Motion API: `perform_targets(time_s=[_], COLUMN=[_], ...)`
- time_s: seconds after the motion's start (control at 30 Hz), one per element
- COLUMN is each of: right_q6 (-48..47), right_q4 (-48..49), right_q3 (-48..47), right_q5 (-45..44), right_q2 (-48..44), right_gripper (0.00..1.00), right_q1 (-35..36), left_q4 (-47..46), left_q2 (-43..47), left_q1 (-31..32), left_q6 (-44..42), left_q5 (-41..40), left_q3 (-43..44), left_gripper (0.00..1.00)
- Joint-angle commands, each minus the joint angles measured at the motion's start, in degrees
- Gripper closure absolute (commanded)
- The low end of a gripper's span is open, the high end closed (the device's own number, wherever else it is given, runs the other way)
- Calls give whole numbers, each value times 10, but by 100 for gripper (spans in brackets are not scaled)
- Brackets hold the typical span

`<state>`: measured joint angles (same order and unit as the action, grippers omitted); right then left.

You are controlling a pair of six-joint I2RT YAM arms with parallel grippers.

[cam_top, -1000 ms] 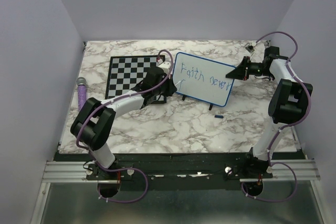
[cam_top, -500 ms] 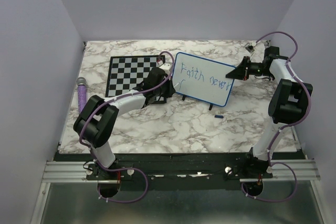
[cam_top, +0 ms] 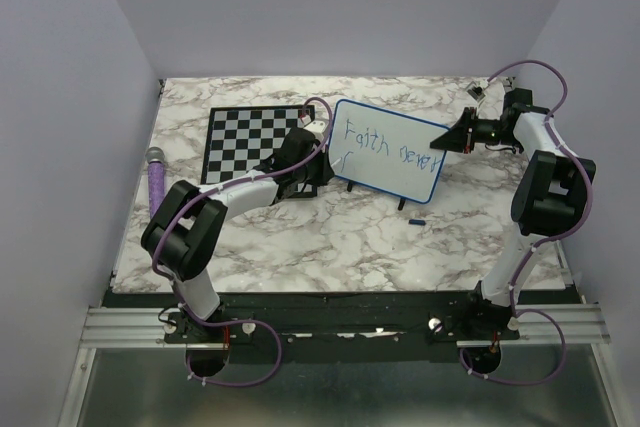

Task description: Write a sentence on the whiteboard

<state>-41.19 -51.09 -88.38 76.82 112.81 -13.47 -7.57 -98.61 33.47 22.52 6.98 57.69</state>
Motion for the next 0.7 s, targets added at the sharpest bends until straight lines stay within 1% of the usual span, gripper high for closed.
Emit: perform_targets(time_s=[0.0, 0.67], right_q6=[-20, -20], right_q4=[-2, -2], right_q3=[-17, -17], right_q5=[-7, -6], right_q2=[2, 1], right_gripper=[99, 100], right_q1=[2, 2], left_q4=[-5, -37], left_q2=[-16, -17], left_q1=[-1, 4], left_q6=[4, 17], left_q5=[8, 58], left_q3=[15, -1], left_gripper=[100, 100])
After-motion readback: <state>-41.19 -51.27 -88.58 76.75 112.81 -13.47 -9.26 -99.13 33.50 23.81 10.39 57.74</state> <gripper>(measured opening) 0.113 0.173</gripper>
